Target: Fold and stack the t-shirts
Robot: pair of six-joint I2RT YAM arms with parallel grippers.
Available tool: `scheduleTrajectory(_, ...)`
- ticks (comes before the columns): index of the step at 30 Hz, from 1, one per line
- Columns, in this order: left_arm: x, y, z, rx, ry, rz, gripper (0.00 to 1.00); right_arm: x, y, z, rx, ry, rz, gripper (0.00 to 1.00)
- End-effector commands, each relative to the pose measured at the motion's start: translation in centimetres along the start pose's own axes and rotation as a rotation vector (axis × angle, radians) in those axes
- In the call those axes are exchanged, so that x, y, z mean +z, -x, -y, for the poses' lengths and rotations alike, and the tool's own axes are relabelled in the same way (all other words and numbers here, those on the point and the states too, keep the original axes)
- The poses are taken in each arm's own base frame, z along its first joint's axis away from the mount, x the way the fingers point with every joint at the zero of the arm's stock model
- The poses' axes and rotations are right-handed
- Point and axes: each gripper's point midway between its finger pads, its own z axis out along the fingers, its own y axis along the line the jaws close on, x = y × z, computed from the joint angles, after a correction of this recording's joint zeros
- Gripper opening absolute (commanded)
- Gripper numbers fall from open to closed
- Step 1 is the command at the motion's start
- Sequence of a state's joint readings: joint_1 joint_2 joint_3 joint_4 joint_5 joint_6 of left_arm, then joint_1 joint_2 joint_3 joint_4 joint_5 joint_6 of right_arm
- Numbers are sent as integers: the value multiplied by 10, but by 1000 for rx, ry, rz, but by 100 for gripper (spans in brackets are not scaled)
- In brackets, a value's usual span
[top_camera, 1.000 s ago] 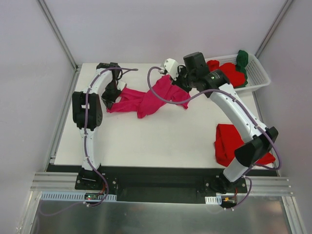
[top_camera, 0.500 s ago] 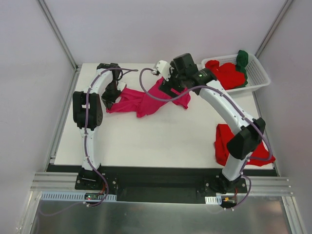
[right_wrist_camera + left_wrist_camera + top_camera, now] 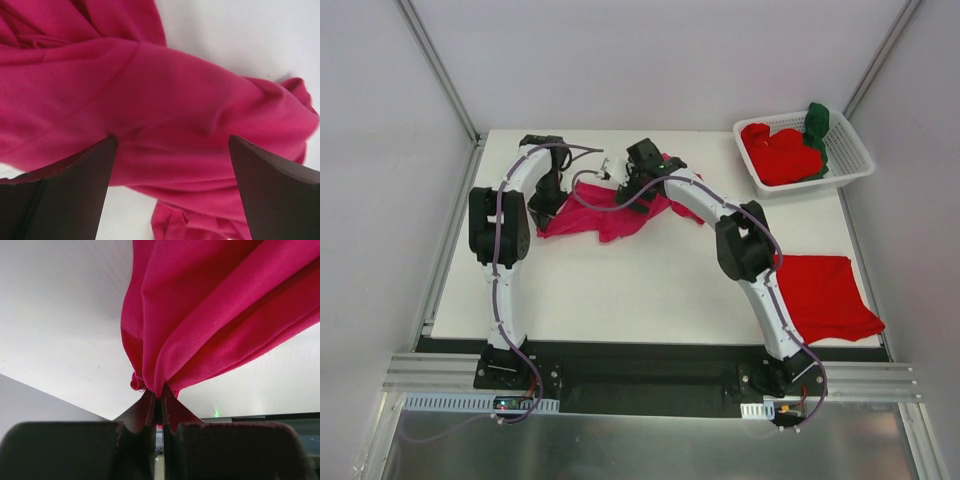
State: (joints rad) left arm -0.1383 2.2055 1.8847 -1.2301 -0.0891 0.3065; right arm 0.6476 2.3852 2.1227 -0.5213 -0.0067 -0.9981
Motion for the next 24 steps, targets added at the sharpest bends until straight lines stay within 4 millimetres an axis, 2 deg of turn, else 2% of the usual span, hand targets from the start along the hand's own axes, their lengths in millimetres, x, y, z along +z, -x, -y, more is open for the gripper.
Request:
scheduleTrajectory(1,-29,-18,-2,14,44,18,0,-22,67,16,-18,-61,189,98)
scheduleTrajectory(5,-28,-21,-2,14,48,9,0,-40,101,15,10,-61,295,95)
scheduleTrajectory(9,-25,-20,0,20,43,0,0,-62,131,24,21,-108,391,91)
scheduleTrajectory(14,-24,-16,5,43,46,-4,0,-73,151,20,44,-94,454,90)
scheduleTrajectory(19,-23,-14,9,61,54,-12,0,-68,153,5,86,-42,468,87)
scheduleTrajectory(24,-24,-14,7,62,60,-11,0,-40,121,-20,88,31,369,86)
